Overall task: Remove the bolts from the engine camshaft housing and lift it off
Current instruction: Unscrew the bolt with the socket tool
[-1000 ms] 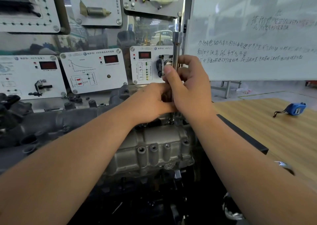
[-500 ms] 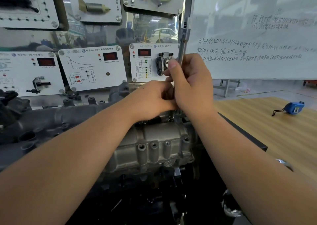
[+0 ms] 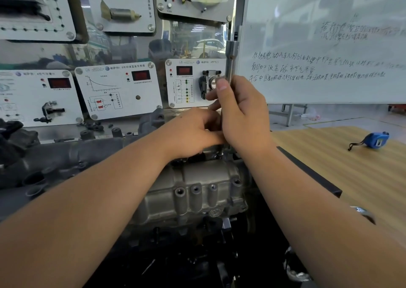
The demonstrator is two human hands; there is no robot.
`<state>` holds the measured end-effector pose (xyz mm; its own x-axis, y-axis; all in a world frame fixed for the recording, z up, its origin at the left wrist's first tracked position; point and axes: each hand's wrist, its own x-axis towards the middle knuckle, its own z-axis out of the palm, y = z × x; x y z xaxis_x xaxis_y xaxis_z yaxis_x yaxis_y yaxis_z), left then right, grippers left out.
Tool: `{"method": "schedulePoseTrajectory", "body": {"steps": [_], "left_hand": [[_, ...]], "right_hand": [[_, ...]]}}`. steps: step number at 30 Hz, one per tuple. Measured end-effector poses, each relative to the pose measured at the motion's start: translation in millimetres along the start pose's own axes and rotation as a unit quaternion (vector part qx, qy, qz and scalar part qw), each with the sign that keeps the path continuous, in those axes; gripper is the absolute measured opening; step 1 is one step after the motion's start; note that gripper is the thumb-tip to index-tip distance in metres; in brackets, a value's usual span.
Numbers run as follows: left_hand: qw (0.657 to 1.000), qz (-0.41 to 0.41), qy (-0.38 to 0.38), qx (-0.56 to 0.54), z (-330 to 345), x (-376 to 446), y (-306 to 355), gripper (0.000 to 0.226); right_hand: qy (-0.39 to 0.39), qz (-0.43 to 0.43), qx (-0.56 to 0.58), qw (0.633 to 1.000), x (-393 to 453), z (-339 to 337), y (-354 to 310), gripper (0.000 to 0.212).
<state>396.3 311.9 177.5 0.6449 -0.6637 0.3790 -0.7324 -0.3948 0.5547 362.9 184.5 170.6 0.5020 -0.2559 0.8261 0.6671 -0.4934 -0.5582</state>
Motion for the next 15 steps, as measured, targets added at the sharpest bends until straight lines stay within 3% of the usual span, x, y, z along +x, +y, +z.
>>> {"method": "schedulePoseTrajectory", "body": {"steps": [4, 7, 11, 15], "left_hand": [[1.0, -0.009, -0.012, -0.014, 0.4, -1.9, -0.3, 0.006], [1.0, 0.009, -0.011, 0.018, -0.3, -1.1, 1.5, 0.002], [1.0, 0.002, -0.011, 0.025, -0.3, 1.7, 2.8, 0.023], [1.0, 0.004, -0.012, 0.004, -0.4, 0.4, -0.2, 0.003]], "right_hand": [[-0.006, 0.005, 0.019, 1.0, 1.0, 0.7, 0.3, 0.033], [-0.015, -0.002, 0.028, 0.999, -0.1, 1.0, 0.4, 0.011], [0.01, -0.015, 0.013, 1.0, 0.9, 0.8, 3.1, 0.004], [0.006, -0.005, 0.002, 1.0, 1.7, 0.4, 2.2, 0.023]]}}
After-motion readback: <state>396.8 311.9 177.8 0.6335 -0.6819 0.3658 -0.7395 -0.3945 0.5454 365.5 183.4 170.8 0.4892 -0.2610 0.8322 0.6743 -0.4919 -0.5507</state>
